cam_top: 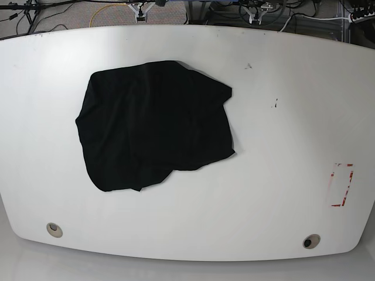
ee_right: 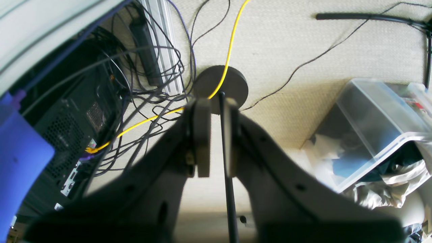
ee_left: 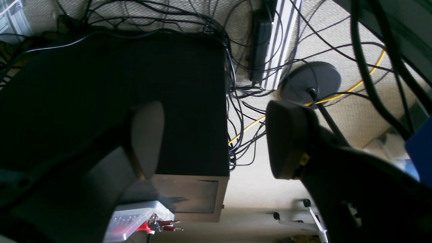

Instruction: Fold the T-shirt properly

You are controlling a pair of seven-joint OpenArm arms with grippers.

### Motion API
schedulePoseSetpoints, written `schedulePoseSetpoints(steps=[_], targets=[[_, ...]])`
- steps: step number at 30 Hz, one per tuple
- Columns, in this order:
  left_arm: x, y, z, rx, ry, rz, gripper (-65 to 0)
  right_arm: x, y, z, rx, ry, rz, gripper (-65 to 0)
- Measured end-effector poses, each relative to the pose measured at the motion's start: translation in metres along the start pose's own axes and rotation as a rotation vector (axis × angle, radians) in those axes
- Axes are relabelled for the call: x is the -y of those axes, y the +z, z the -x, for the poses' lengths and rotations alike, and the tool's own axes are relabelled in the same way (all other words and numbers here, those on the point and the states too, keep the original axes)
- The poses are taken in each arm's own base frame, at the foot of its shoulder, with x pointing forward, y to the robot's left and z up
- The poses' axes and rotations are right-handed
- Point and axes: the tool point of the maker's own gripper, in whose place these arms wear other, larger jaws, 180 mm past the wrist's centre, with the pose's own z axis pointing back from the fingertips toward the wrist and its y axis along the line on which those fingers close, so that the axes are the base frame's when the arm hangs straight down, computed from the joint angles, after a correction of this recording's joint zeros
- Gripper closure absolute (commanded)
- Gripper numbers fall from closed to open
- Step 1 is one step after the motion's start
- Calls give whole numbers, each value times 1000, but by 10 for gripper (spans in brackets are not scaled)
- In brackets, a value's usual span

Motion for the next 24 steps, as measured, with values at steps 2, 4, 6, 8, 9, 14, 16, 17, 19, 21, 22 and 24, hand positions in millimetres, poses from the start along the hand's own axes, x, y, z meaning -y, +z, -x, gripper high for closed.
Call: schedulePoseSetpoints(steps=[2,4,6,8,9,14,16,17,19,21,22,24], targets=[[-1,0,1,4,0,-2,-439,0,0,1,-1,0,0,-62],[-1,0,2,11,-2,-2,-439,1,0,1,-1,0,1,-63],[-1,0,6,5,-2,-2,-440,2,0,1,-1,0,2,-63],[-1,-1,10,-1,-3,-2,-440,4,0,1,-1,0,7,-63],[-2,-1,10,0,-2,-7,-441,6,0,1,0,0,9,-63],[-5,-1,15,2,-2,-13,-441,11,0,5,-2,0,15,-62],[-6,-1,17,-1,-3,-15,-441,13,0,6,-5,0,19,-62],[-6,-1,17,0,-3,-16,-440,13,0,7,-6,0,19,-62],[-6,-1,18,-2,-2,-16,-439,12,0,8,-8,0,19,-62],[-6,-1,17,-2,-2,-19,-438,10,0,8,-15,2,19,-61],[-5,-1,18,-5,-2,-18,-438,9,0,7,-13,4,18,-61],[-6,-1,16,-3,-2,-20,-437,6,0,7,-12,4,12,-61]])
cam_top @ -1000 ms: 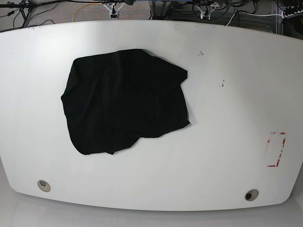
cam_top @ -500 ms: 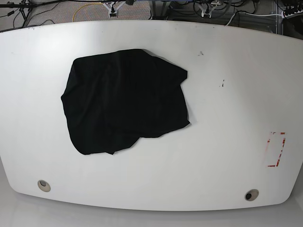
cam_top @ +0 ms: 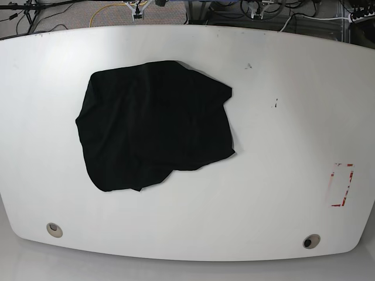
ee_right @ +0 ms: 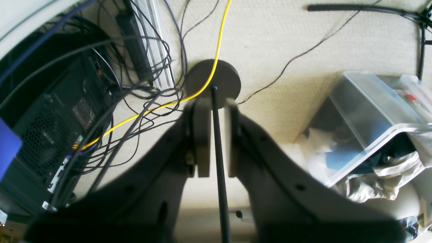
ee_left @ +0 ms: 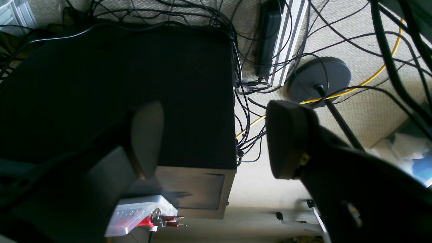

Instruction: Fold the T-shirt properly

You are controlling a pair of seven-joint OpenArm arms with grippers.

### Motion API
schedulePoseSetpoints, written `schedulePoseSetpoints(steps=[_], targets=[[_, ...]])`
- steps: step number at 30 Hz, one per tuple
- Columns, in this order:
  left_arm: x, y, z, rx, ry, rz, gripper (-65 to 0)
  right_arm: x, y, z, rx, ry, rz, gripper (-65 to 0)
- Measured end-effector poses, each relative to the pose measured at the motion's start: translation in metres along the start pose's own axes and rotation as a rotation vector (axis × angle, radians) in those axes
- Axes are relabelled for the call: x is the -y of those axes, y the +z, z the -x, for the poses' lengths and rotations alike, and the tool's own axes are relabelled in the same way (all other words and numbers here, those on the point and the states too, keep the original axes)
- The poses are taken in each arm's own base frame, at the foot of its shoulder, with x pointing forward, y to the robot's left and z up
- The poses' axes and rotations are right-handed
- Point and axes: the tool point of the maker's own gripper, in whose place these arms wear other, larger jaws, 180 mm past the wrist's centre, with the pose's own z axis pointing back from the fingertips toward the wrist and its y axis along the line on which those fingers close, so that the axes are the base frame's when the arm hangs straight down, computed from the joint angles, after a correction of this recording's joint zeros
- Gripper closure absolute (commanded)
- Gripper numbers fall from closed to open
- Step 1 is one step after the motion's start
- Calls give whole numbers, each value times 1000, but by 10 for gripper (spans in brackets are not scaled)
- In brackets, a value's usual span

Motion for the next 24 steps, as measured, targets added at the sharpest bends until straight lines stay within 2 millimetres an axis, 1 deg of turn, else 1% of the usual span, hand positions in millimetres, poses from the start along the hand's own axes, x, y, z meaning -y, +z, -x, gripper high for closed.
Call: schedulePoseSetpoints(steps=[5,11,16,23,24], targets=[[-1,0,-1,3,1,-14,-435,-6,0,-3,7,0,-14,-61],[-8,0,0,10,-3,-46,-436,0,0,6,-9,-1,-4,-62],[-6,0,3,15,-5,-30,-433,2,0,14,-10,0,0,-59],[0,0,10,19,-8,-9,-437,-2,0,19,0,0,-10,-59],[1,0,11,15,-9,-6,-437,-3,0,22,-9,0,-11,-60]])
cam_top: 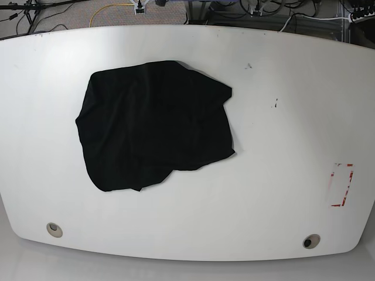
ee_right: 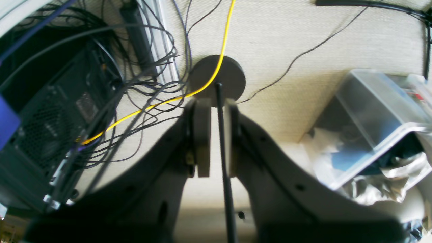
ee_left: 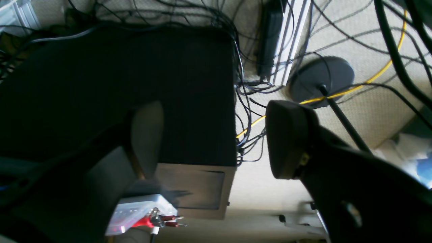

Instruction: Fold the T-shirt properly

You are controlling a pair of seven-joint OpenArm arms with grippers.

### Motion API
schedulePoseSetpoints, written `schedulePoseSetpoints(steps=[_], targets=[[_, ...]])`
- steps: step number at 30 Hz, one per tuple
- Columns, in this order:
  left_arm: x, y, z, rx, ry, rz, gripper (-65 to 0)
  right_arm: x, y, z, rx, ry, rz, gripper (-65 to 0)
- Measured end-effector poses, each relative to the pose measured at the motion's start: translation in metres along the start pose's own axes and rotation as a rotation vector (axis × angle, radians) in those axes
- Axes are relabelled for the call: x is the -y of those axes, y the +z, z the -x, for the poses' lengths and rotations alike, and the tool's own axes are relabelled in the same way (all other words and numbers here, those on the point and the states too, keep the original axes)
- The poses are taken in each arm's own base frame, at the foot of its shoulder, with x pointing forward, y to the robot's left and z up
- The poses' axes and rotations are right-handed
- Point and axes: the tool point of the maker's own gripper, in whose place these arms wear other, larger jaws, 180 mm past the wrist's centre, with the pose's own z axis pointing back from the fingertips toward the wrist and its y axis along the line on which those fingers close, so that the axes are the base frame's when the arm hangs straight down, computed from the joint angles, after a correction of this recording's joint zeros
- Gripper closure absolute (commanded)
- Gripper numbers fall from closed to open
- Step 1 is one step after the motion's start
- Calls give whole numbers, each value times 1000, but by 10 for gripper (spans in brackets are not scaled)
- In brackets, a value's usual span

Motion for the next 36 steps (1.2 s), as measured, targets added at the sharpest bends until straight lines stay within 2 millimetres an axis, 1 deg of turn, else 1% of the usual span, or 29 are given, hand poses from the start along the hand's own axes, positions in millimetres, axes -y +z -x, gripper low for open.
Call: schedulePoseSetpoints(steps=[2,5,11,21,31,36], targets=[[0,0,1,-8,1,0,-437,0,0,2,-10,0,1,-59],[-1,0,-3,-4,1,-1,-437,3,0,0,-7,0,6,-60],[-1,0,-14,32,-1,-2,-437,3,0,-3,-3,0,9,-60],[-1,0,-1,0,-2,-4,-439,3,0,1,-8,0,9,-58],[-3,0,-9,24,-2,-7,-440,3,0,4,-14,0,9,-61],[-4,0,-7,23,-3,-9,-440,4,0,4,-15,0,12,-60]])
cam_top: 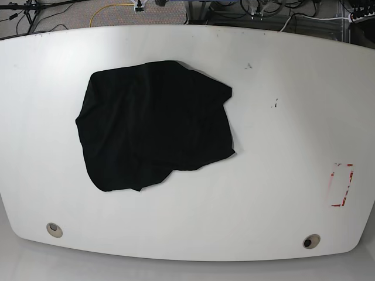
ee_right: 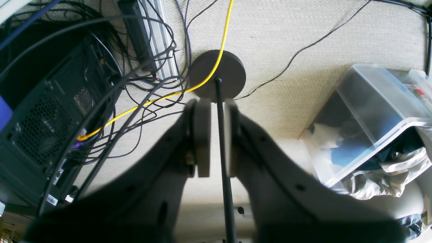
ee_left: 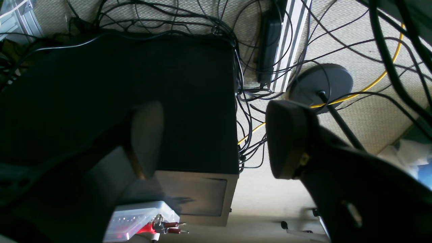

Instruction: Fold the T-shirt properly

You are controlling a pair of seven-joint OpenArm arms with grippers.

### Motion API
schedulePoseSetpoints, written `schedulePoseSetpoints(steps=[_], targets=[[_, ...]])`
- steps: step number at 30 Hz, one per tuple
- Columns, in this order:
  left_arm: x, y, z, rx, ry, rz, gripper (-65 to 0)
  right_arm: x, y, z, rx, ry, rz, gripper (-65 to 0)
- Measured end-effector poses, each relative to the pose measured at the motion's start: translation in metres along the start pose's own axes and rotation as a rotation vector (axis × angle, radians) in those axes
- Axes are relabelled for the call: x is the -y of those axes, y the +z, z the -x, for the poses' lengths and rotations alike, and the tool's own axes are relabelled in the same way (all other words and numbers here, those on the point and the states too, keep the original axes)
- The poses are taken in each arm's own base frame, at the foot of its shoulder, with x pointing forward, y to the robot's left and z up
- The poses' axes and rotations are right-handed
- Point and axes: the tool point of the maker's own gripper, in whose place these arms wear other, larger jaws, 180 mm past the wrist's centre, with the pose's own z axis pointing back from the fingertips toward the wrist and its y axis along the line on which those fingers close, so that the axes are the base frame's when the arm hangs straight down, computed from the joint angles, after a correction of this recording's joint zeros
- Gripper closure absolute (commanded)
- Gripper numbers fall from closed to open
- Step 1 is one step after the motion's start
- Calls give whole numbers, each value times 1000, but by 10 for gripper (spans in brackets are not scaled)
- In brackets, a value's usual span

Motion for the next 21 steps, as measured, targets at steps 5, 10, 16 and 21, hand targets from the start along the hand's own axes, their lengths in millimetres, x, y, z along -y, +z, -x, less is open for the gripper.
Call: schedulePoseSetpoints(steps=[5,10,16,21], targets=[[0,0,0,5,-4,0,-442,-1,0,0,0,0,-1,-56],[0,0,-6,18,-6,0,-442,0,0,0,2,0,-1,-56],[-2,0,-5,13,-6,-3,-442,-2,0,0,1,0,-4,-60],[-1,0,-3,8,-8,-2,-441,-3,0,2,-6,0,-5,-60]])
